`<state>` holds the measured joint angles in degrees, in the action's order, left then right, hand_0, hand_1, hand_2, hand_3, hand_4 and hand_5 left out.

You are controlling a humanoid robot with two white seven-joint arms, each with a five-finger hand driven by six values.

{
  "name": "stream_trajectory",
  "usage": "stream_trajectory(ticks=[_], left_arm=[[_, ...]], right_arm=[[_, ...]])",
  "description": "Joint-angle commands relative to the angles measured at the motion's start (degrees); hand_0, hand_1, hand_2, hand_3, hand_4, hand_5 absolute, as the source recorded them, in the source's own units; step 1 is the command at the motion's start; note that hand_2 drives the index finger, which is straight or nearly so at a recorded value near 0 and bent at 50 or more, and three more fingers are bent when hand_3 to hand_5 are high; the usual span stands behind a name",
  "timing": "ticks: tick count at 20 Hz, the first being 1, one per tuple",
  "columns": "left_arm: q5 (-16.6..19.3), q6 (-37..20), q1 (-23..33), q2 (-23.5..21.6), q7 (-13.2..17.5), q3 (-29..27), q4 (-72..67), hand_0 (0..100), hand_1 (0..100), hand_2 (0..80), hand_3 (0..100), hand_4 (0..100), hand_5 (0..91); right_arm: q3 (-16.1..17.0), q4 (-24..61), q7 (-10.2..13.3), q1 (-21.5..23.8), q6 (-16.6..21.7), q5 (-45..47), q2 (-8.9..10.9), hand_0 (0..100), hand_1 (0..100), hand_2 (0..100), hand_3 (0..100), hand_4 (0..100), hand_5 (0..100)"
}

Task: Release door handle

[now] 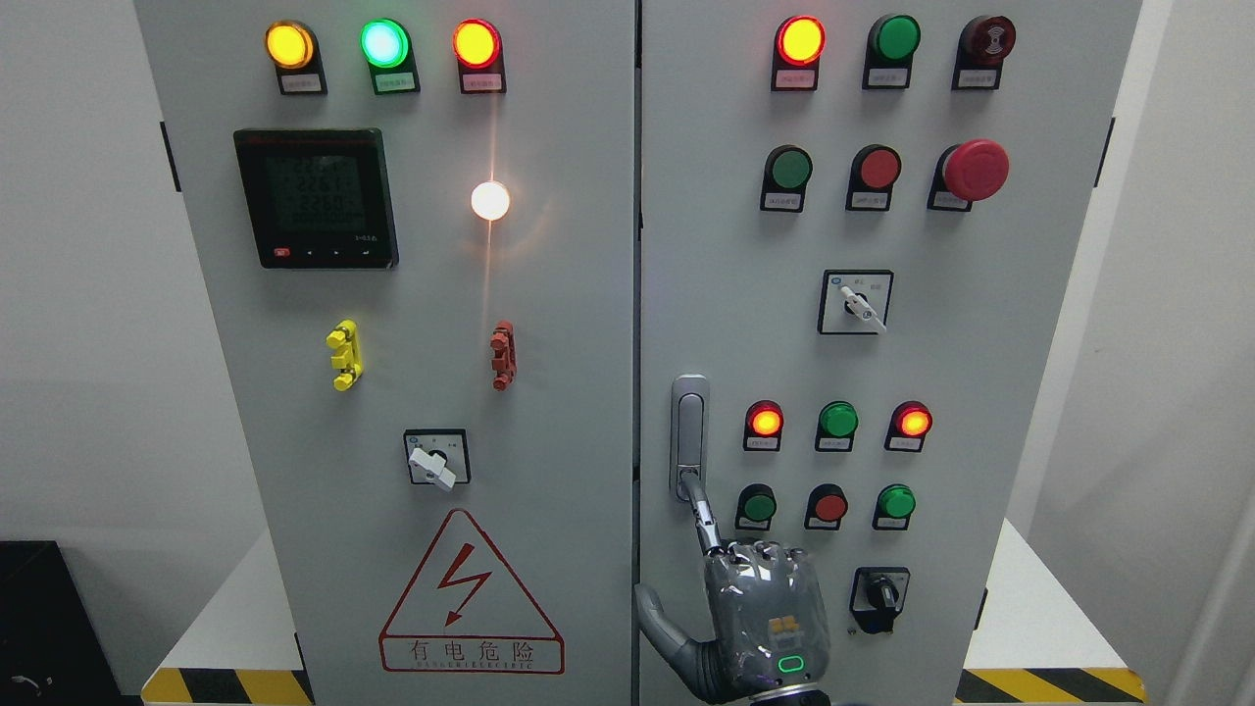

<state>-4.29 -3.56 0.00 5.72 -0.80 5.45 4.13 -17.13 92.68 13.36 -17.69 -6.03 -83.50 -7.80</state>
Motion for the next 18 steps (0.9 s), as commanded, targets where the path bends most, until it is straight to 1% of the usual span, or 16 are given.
stream_trajectory(ticks=[1, 18], left_arm=[[0.0, 0.0, 1.0, 0.0, 0.0, 0.0, 0.0, 12, 56, 0.0, 0, 0, 0.0], [0.0, 0.0, 1.0, 0.0, 0.0, 0.0, 0.0, 12, 56, 0.0, 0, 0, 0.0]], right_arm=[[0.0, -1.4, -0.1, 0.4, -0.1, 0.0, -0.03, 31, 20, 10, 100, 100, 100], [0.0, -1.4, -0.2, 0.6, -0.2, -0.1, -0.03, 31, 20, 11, 100, 100, 100]])
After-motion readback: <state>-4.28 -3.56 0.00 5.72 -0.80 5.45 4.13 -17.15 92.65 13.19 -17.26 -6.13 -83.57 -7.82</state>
